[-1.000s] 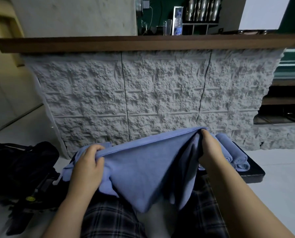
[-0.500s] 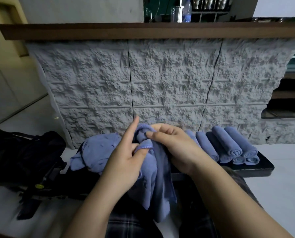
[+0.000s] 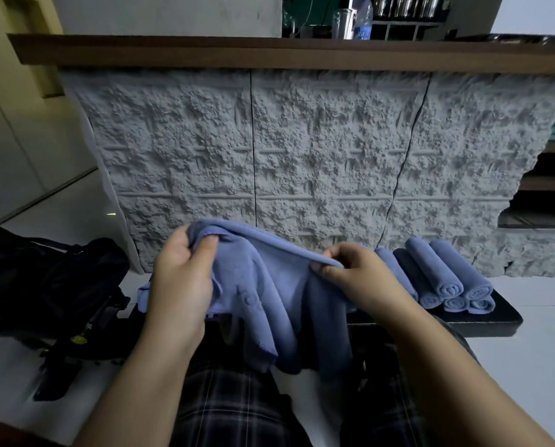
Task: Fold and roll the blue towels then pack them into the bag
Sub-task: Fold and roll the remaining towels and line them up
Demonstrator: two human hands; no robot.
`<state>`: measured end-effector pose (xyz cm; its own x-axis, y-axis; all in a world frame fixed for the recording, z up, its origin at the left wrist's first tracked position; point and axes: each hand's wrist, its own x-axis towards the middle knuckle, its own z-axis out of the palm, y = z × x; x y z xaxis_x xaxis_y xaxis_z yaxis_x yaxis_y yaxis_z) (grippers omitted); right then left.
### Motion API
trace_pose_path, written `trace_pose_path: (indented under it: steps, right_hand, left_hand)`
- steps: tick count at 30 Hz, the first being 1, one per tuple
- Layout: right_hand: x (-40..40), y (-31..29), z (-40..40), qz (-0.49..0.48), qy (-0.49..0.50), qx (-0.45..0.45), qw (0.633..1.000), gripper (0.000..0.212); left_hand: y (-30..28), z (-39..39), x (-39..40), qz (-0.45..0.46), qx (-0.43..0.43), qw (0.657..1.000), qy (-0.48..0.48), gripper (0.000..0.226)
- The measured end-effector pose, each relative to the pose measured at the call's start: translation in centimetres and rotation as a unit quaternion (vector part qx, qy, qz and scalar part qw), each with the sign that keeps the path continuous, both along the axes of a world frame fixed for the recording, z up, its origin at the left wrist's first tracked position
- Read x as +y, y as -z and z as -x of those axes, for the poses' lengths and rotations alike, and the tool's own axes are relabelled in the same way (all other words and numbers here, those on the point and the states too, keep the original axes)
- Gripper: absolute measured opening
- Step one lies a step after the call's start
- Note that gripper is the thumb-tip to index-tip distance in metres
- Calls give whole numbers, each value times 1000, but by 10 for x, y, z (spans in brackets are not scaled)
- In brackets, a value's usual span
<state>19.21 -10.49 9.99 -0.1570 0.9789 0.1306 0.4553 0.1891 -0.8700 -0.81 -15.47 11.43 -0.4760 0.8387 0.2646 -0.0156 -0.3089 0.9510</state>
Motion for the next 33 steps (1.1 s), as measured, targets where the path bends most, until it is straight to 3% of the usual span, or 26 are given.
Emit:
trace_pose_path:
  steps: [4,10,14,16,22,26,28,31,33]
  right_hand:
    - [4,1,-16,47,81,-10,996,34]
    - [-9,-8,-3,177,39,226,957,20]
    - [-26,-18,20,160,-55,253,953,24]
    - [-34,-21,31,153,-119,285,939,7]
    - [-37,-24,31,122,-103,346,924,17]
    - [-38,-27,28,95,-89,308,942,35]
    - [-39,-27,29,80,-84,281,953,34]
    - [-43,-28,33,65,-84,250,962,30]
    - [-44,-28,37,60,-98,233,966,28]
  left_hand:
    - [-4,17,-2,0,-93,995,-34,17]
    - [-11,6,-7,25,-69,997,32,43]
    - [-9,-23,-16,48,-15,994,98,42]
    - [-7,-29,-18,64,-13,992,110,39]
    - [-16,-26,-27,59,-69,963,253,40]
    - [-12,-26,-35,35,63,955,287,47]
    - [-7,-25,-36,8,105,959,261,34]
    - [5,-19,-34,-40,236,961,136,13]
    - [7,-13,-33,-67,338,938,34,10]
